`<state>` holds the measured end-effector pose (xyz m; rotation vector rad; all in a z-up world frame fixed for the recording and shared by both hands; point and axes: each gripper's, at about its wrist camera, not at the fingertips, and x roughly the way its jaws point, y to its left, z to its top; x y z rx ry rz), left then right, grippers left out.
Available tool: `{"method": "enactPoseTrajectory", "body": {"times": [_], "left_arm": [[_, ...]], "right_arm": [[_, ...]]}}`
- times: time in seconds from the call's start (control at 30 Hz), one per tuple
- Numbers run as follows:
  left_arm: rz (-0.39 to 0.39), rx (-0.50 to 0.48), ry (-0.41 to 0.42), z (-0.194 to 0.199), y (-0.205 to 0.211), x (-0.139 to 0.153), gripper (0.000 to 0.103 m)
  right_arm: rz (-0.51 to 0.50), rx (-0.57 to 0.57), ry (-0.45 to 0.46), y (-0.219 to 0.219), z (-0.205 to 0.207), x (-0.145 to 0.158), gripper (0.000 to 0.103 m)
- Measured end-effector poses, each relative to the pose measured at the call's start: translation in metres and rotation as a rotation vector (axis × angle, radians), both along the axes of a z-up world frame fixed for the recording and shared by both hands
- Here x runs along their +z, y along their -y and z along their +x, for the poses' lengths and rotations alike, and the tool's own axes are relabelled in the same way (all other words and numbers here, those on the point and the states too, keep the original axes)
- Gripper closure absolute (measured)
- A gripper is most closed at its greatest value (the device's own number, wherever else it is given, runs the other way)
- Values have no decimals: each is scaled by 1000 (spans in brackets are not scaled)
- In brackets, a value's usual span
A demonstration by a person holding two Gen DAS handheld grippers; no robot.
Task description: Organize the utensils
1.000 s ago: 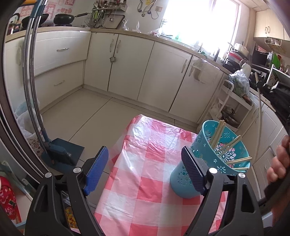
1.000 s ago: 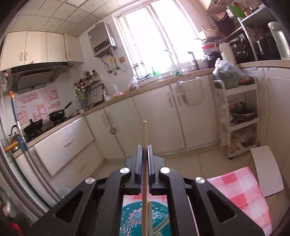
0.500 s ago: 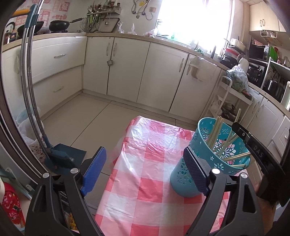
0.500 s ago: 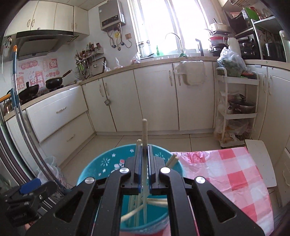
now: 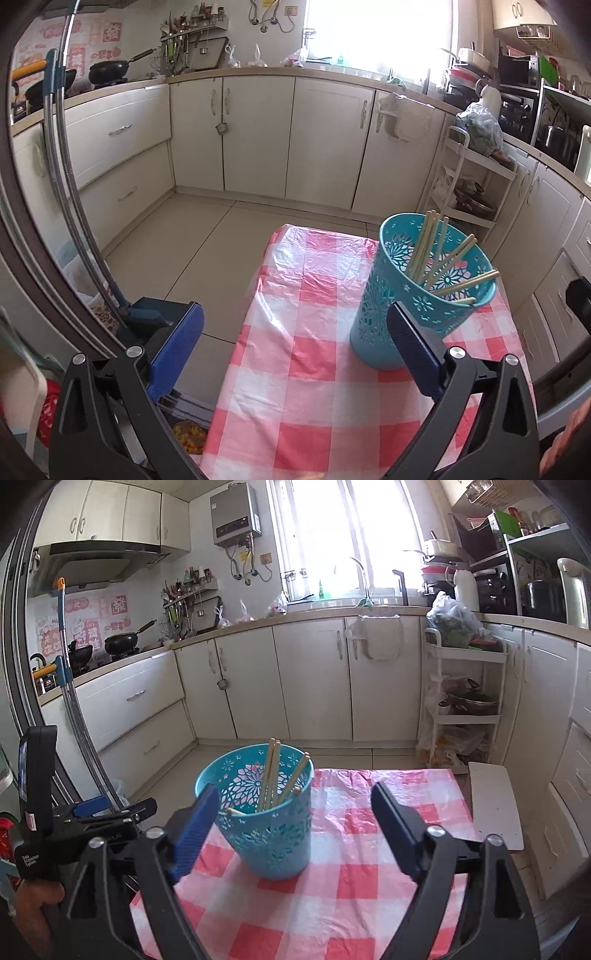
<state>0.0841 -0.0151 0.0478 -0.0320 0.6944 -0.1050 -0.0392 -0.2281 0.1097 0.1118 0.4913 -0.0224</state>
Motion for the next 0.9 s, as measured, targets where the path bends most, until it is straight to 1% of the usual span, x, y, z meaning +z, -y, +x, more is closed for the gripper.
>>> {"method": "enactPoseTrajectory", "body": {"times": [0.1,0.23,0.3,0.37,0.43,0.53,0.63,0.77,0.83,0.9], "left_arm": [[37,-5,6,-33,5,20,8],[117,10,29,-83,11,51,8],[152,17,33,-110,14,67,8],[161,18,36,-137,14,82,8],[146,2,41,-165,11,96,8],[81,-42,54,-206,5,112,8],[67,-40,49,-241,3,120,8],[15,-17,21,-279,-5,118,8],[20,-12,15,-289,-8,115,8],[44,0,38,-303,-9,116,8]], "right_arm": [[10,-8,-30,2,-25,12,7],[-10,-19,-65,-6,-58,29,7],[-2,-16,-77,-10,-76,39,7],[0,-14,-68,-17,-96,51,7],[5,-13,-50,-20,-116,61,7],[1,-6,-33,-29,-146,75,7],[-9,-2,-33,-37,-175,81,7],[8,-37,-51,-42,-209,74,7],[14,-35,-61,-46,-224,69,7],[-10,-26,-77,-54,-234,64,7]]}}
